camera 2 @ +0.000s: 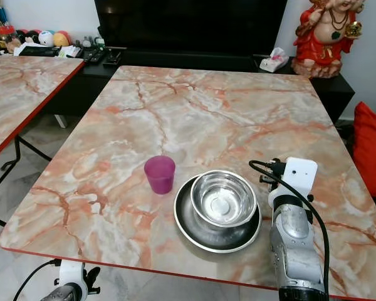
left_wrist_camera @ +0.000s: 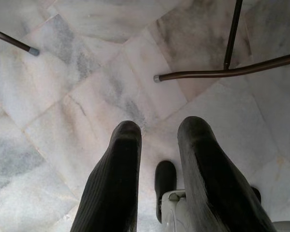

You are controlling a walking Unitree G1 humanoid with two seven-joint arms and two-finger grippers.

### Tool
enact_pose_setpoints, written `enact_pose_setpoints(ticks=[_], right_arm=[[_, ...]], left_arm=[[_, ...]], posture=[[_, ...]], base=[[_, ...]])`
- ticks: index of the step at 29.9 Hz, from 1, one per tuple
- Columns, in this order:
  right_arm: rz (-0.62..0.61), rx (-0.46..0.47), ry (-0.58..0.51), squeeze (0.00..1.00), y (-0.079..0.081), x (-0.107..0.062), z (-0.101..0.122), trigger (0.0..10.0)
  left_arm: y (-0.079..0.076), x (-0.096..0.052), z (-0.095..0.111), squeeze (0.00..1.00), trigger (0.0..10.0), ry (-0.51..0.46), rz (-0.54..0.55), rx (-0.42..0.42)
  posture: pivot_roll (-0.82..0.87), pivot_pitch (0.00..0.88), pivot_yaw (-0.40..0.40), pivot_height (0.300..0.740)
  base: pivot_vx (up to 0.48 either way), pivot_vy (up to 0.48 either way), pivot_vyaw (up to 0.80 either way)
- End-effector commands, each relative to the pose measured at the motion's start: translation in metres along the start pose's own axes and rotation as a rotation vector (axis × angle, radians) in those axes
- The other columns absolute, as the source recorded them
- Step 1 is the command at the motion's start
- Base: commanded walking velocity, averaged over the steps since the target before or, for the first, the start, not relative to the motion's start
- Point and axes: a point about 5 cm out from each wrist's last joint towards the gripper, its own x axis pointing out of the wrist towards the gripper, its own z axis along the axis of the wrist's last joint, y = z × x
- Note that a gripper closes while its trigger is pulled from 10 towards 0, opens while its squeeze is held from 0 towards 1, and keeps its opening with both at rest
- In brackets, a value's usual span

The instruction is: Setting the table

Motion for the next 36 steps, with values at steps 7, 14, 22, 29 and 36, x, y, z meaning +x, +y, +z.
enact_pose_setpoints(ticks=[7, 14, 22, 29, 36], right_arm=[[-0.026, 0.004, -0.082, 0.00, 0.000, 0.004, 0.012, 10.0], [-0.038, 0.018, -0.109, 0.00, 0.001, 0.003, 0.014, 10.0], [-0.086, 0.012, -0.221, 0.00, -0.008, 0.005, 0.034, 10.0], [-0.095, 0.023, -0.279, 0.00, -0.009, 0.003, 0.043, 10.0], [-0.070, 0.021, -0.297, 0.00, -0.001, 0.003, 0.045, 10.0]], left_arm=[[0.003, -0.002, -0.010, 0.00, 10.0, 0.046, 0.005, 0.000], [0.004, -0.003, -0.013, 0.00, 10.0, 0.052, 0.007, -0.001], [0.003, -0.003, -0.013, 0.00, 10.0, 0.054, 0.008, -0.001], [0.002, -0.003, -0.012, 0.00, 10.0, 0.053, 0.009, -0.006], [0.003, -0.002, -0.011, 0.00, 10.0, 0.049, 0.015, -0.012]], posture=[[0.04, 0.000, 0.011, 0.740], [0.04, 0.000, 0.011, 0.740], [0.04, 0.000, 0.006, 0.740], [0.05, 0.000, 0.006, 0.740], [0.06, 0.000, 0.003, 0.740]], base=[[0.000, 0.302, 0.00], [0.000, 0.343, 0.00], [0.000, 0.356, 0.00], [0.000, 0.359, 0.00], [0.000, 0.358, 0.00]])
